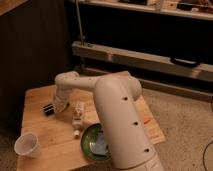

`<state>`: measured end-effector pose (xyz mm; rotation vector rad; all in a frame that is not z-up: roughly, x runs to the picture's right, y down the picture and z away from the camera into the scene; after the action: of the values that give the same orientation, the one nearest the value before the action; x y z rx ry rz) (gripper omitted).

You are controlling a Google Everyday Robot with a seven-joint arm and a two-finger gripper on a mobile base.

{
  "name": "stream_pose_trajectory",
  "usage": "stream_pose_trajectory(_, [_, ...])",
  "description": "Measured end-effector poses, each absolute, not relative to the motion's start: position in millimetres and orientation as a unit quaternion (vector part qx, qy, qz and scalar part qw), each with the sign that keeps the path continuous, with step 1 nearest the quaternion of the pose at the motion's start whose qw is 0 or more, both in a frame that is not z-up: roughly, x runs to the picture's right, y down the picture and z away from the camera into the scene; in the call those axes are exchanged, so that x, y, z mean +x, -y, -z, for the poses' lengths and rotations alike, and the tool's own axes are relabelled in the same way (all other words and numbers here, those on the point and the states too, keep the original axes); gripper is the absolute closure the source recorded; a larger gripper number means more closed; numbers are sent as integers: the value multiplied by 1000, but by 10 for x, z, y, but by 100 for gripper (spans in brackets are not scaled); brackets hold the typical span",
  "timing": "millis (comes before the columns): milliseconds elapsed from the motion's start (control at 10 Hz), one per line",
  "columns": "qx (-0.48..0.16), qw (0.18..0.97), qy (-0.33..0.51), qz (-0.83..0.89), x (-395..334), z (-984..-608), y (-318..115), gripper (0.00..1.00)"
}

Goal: Push the eraser across the table

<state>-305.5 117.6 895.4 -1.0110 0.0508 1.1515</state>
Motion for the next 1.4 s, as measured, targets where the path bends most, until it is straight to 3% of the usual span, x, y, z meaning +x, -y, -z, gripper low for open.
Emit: stream_pose_trajectory(1400, [-447,691,-56,-565,-3082,-9361,-793,100])
